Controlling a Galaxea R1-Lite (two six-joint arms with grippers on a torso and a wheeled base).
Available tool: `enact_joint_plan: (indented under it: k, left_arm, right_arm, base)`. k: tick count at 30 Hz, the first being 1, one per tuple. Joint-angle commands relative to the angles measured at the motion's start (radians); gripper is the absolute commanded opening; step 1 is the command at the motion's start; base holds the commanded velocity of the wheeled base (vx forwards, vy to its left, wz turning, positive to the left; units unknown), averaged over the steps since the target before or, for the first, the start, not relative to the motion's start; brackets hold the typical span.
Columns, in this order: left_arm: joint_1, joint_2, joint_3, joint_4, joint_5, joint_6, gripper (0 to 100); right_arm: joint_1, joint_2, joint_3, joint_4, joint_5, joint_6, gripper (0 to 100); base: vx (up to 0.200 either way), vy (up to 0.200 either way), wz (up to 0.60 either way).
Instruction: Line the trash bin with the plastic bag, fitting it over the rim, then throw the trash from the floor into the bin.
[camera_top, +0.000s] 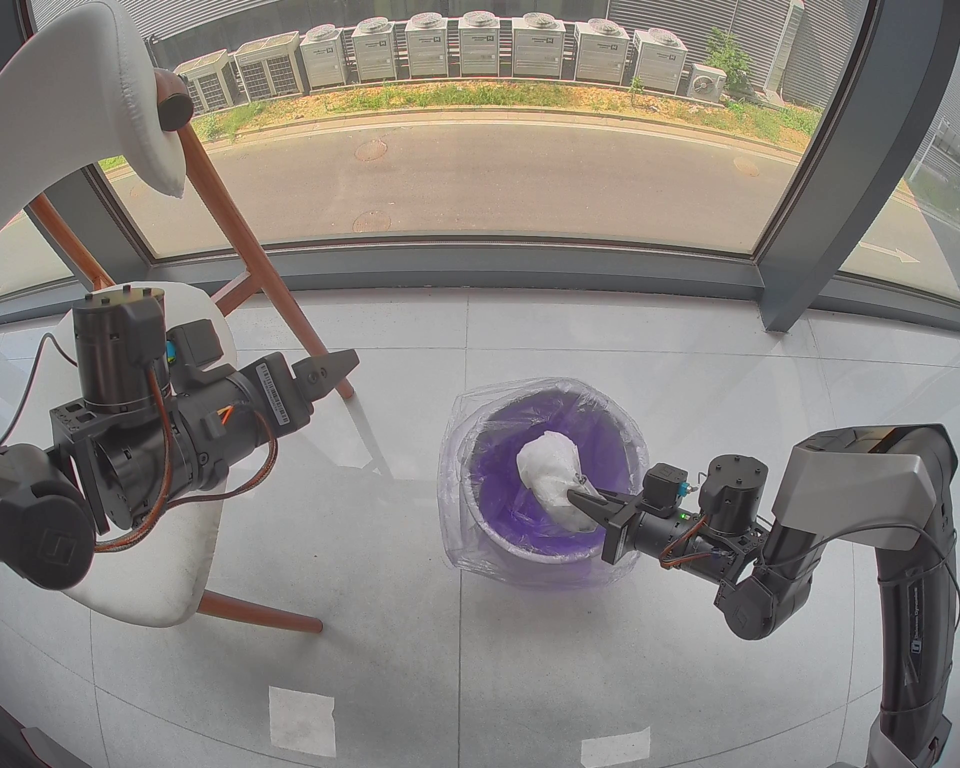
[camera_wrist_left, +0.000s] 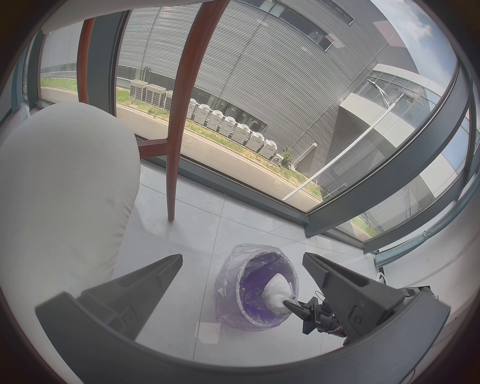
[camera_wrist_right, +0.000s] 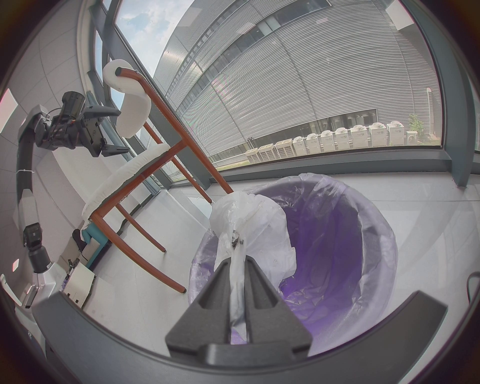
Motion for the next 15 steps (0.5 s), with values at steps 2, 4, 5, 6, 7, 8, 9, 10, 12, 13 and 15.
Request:
enact_joint_plan:
  k: [2,4,5,6,7,8,9,10,12,13,15]
  left_arm:
    - [0.000,-0.001,0.004,0.000,0.000,0.001,100]
    - [0.000,-0.001,0.002,0.000,0.000,0.001,100]
    - [0.000,-0.001,0.002,0.000,0.000,0.001,100]
    - [0.000,-0.001,0.002,0.000,0.000,0.001,100]
    - [0.000,-0.001,0.002,0.000,-0.001,0.001,100]
    - [0.000,-0.001,0.002,0.000,0.000,0.001,100]
    - [0.000,-0.001,0.002,0.000,-0.001,0.001,100]
    - [0.000,-0.001,0.002,0.000,0.000,0.001,100]
    - [0.000,-0.001,0.001,0.000,0.000,0.001,100]
    - [0.000,-0.001,0.001,0.000,0.000,0.001,100]
    - [0.000,-0.002,0.002,0.000,0.000,0.001,100]
  right_arm:
    - [0.000,0.031,0.009,-0.001,-0.001,0.000,0]
    - [-0.003,0.033,0.009,0.000,-0.001,0.000,0]
    - [-0.003,0.033,0.009,0.002,-0.001,0.000,0]
    - [-0.003,0.034,0.009,0.002,-0.002,0.000,100]
    - [-0.003,0.034,0.010,0.002,-0.002,-0.002,100]
    - [-0.003,0.040,0.007,-0.003,-0.002,-0.002,100]
    - [-0.003,0.048,-0.004,-0.007,-0.002,-0.005,100]
    - [-0.003,0.051,-0.008,-0.010,-0.004,-0.005,100]
    - [-0.003,0.056,-0.022,-0.026,-0.015,-0.002,100]
    - [-0.003,0.056,-0.023,-0.027,-0.016,-0.002,100]
    - [-0.003,0.056,-0.025,-0.029,-0.026,-0.002,100]
  base:
    - [0.000,0.000,0.00]
    - [0.000,0.000,0.00]
    - [0.000,0.000,0.00]
    - [0.000,0.000,0.00]
    - [0.000,0.000,0.00]
    - [0.000,0.000,0.00]
    - [0.000,0.000,0.00]
    - [0.000,0.000,0.00]
    - [0.000,0.000,0.00]
    - [0.000,0.000,0.00]
    - [0.000,0.000,0.00]
